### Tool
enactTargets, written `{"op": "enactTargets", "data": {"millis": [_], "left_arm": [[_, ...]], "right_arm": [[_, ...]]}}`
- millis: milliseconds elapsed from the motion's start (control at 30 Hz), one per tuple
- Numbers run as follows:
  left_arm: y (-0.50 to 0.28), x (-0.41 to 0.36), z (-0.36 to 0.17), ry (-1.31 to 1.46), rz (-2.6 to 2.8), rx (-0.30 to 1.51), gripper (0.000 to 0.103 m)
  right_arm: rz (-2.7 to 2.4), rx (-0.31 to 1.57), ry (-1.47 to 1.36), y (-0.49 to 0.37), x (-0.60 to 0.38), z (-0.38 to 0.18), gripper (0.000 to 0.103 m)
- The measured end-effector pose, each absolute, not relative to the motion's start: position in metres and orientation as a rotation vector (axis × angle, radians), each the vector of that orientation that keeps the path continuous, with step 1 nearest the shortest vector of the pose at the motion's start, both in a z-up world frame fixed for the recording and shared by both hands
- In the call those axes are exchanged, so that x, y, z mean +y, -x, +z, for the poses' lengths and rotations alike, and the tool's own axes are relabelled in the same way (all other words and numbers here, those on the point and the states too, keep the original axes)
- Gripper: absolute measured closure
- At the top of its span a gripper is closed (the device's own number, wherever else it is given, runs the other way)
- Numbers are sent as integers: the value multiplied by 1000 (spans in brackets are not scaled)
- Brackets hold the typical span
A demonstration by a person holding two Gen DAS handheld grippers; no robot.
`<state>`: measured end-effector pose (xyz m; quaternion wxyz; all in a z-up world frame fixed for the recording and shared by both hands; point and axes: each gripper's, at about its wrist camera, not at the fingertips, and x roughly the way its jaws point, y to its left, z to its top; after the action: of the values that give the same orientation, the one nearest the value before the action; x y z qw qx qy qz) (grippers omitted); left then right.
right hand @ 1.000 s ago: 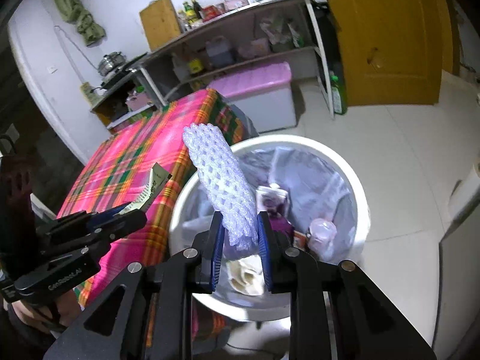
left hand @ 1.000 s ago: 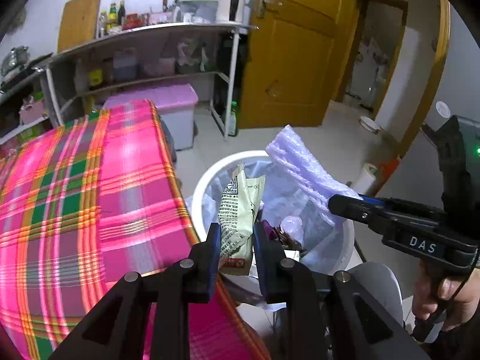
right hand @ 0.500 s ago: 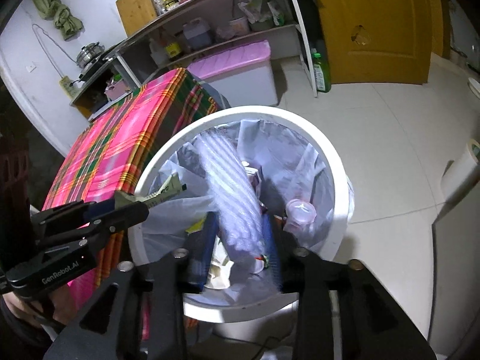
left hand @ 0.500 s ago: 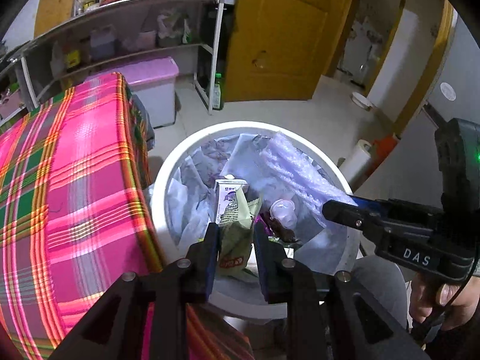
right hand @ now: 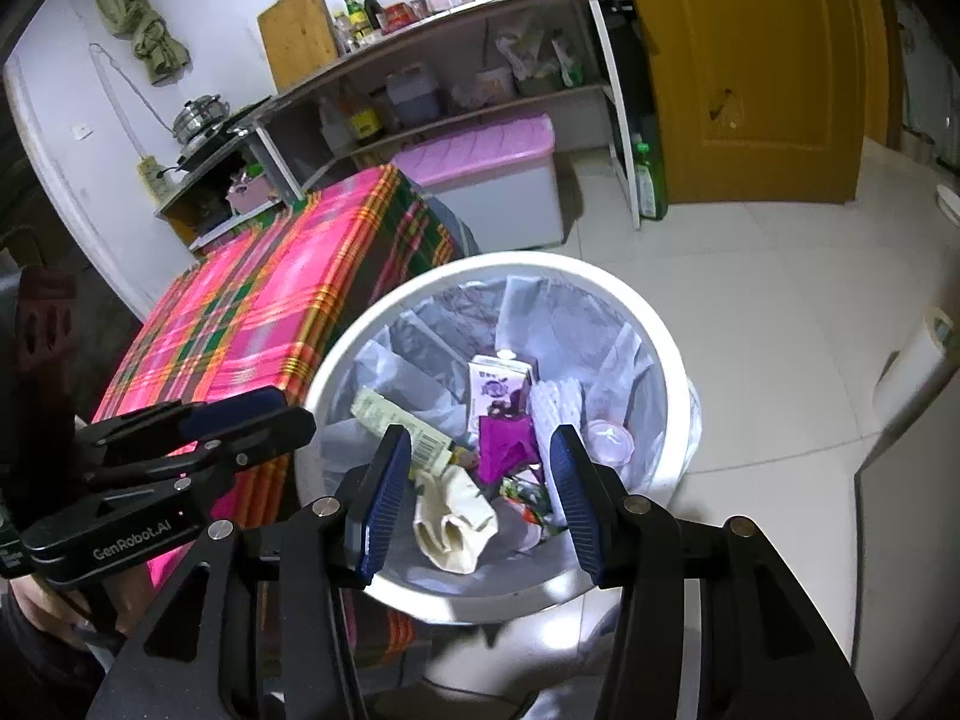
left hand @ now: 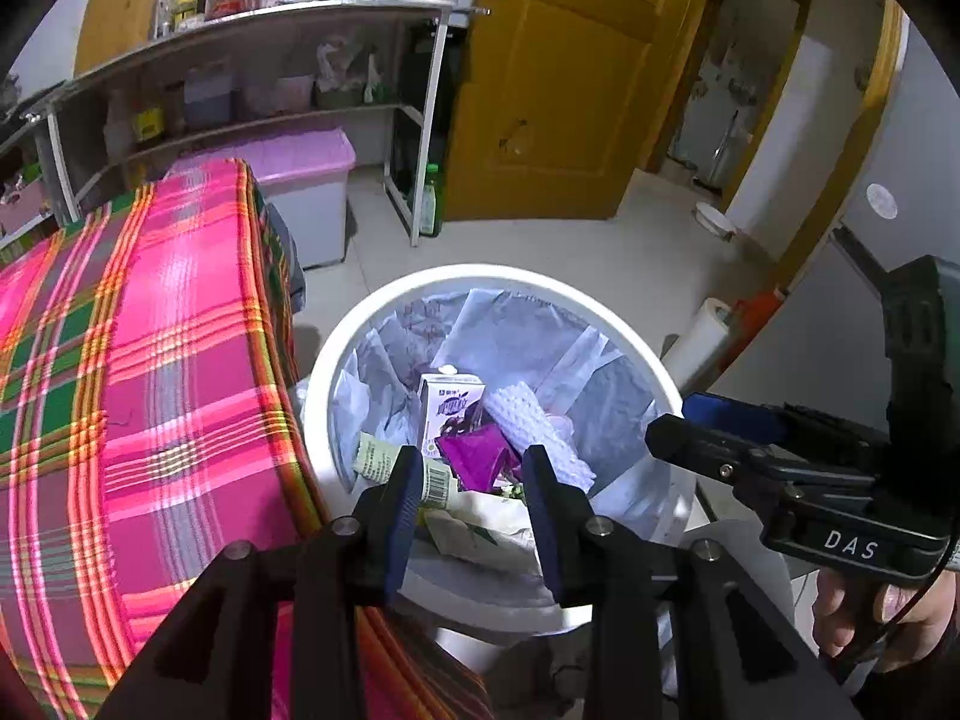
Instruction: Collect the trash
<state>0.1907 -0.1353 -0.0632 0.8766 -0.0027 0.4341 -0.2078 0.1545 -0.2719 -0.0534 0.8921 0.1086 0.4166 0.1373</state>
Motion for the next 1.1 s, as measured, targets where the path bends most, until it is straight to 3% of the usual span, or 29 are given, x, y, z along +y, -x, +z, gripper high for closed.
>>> {"op": "enactTargets", "data": {"millis": [1100], "left_arm": [[-65, -72, -1, 49, -314, 629, 69]], "right_arm": [[376, 663, -51, -54, -207, 6, 54]]}}
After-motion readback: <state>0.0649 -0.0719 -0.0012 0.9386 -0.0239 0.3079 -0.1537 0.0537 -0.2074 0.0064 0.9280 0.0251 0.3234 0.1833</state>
